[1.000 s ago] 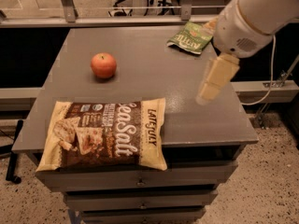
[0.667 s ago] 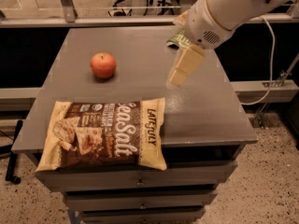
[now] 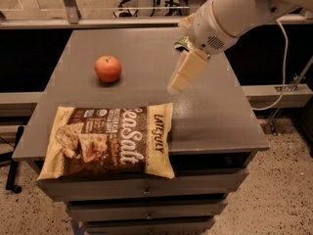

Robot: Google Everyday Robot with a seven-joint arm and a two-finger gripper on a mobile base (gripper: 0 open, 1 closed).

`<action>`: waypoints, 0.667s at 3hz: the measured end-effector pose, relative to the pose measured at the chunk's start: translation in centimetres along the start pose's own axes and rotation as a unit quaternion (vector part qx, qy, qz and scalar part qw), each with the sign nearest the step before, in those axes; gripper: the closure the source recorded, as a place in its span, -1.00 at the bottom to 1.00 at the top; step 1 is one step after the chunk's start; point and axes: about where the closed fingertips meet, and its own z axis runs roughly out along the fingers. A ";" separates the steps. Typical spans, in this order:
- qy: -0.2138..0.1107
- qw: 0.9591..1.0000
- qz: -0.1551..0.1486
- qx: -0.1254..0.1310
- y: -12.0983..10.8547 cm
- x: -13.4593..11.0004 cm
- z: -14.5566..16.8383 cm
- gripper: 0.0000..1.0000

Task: Pick apple

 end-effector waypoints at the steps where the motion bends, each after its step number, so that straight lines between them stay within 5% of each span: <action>1: -0.069 0.997 0.035 0.010 -2.4 -2.8 4.6 -1.00; 2: -0.130 0.990 0.062 0.001 -4.8 -5.3 9.6 -1.00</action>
Offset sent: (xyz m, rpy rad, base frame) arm 0.1148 0.1049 -0.0256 0.3834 0.0049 -0.0196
